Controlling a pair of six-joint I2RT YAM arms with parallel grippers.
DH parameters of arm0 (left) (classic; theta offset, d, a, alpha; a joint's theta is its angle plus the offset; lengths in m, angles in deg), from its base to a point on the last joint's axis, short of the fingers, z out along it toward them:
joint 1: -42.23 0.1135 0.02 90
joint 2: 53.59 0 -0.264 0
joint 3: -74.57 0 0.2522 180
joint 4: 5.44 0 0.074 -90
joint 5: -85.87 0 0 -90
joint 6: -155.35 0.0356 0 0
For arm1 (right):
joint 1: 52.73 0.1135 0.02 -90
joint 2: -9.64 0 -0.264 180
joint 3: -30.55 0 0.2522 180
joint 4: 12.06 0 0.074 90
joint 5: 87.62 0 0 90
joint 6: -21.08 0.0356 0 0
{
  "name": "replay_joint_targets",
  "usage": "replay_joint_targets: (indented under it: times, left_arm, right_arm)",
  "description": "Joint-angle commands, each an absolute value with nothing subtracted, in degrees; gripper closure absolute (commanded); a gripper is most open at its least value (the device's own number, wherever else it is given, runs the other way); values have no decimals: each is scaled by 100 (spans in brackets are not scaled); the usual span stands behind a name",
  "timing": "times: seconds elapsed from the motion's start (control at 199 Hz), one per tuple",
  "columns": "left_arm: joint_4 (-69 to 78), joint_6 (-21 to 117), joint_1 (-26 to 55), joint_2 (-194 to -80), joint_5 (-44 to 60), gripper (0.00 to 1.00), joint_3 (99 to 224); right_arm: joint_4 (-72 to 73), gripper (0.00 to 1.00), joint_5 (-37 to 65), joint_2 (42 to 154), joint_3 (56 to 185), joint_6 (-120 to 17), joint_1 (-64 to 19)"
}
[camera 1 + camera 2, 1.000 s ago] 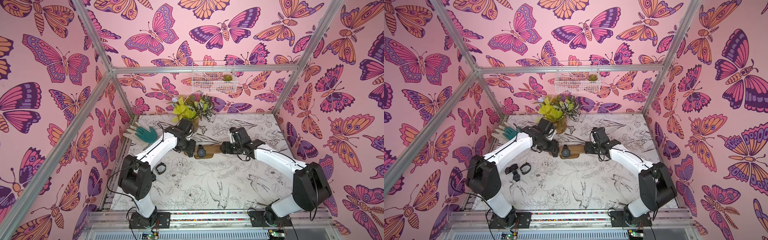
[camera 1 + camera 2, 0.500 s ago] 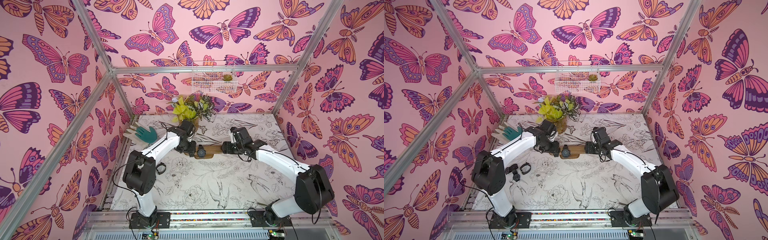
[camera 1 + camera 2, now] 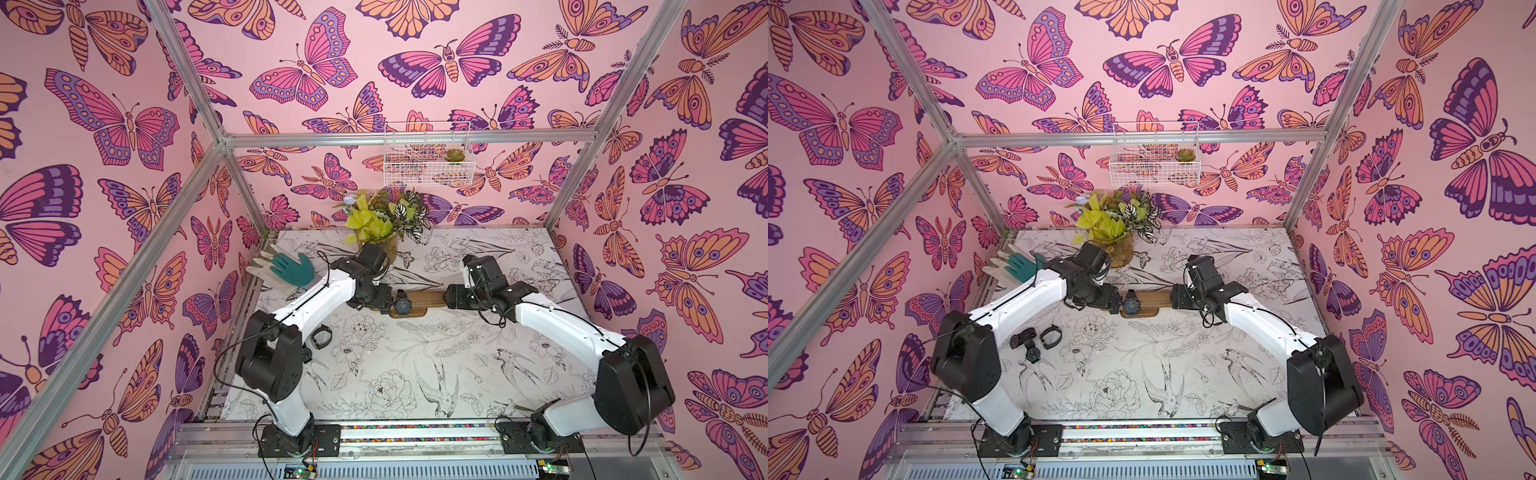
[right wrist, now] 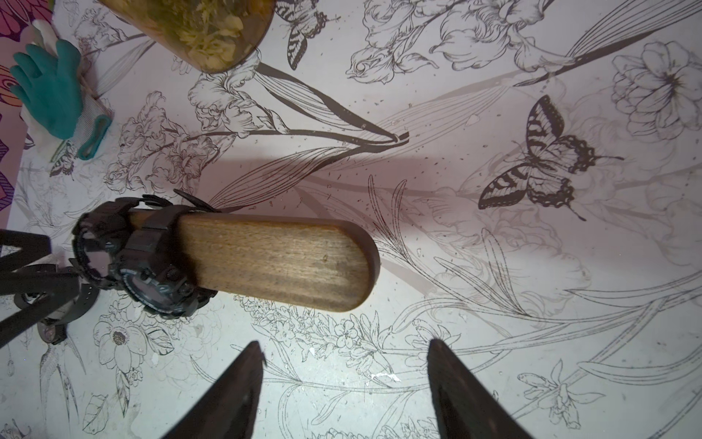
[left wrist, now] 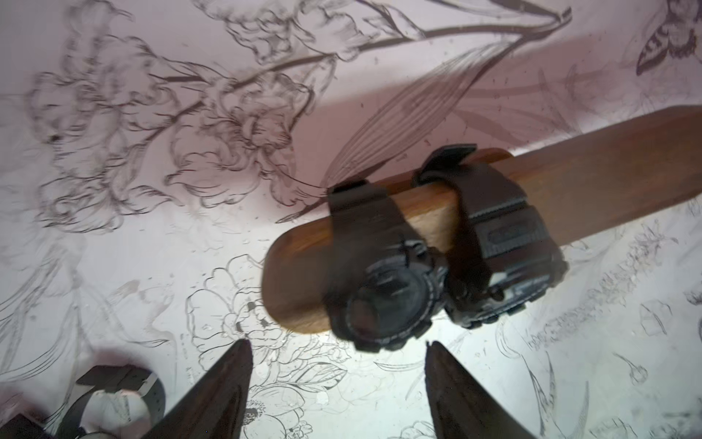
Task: Place watch on stand
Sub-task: Place the watch on the stand, then pick up the watch at the center of the board.
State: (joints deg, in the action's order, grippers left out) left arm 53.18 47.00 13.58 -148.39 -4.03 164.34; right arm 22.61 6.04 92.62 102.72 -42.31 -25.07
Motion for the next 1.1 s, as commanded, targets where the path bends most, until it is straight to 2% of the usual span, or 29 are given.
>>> replay_joint_targets:
  times: [0.0, 0.201, 0.301, 0.387, 0.557, 0.914, 0.994, 1.099]
  left_arm:
    - [5350, 4139, 1344, -13998, -1447, 25, 15859]
    - [5373, 3172, 1486, -12535, -2238, 23, 14485]
    - [5516, 2691, 1871, -11978, -2469, 24, 13911]
    - [5409, 2571, 2357, -11736, -2259, 29, 13547]
    - [5170, 2739, 2948, -12086, -1775, 36, 13412]
    - [4609, 3073, 3377, -13162, -1127, 46, 13382]
    - [4546, 3086, 3423, -13251, -1135, 52, 13361]
    - [4449, 3109, 3470, -13284, -1142, 54, 13285]
  right_arm:
    - [2498, 28, 421, 8890, 10095, -4342, -2437]
    - [2561, 28, 353, 8199, 9535, -4390, -2426]
    - [2493, 28, 473, 7915, 9220, -4290, -2426]
    - [2405, 28, 628, 7777, 9006, -4211, -2409]
    - [2429, 28, 730, 7697, 8870, -4232, -2358]
    - [2515, 28, 730, 7523, 8816, -4155, -2277]
    - [2536, 28, 722, 7512, 8841, -4135, -2251]
    - [2556, 28, 704, 7519, 8843, -4125, -2219]
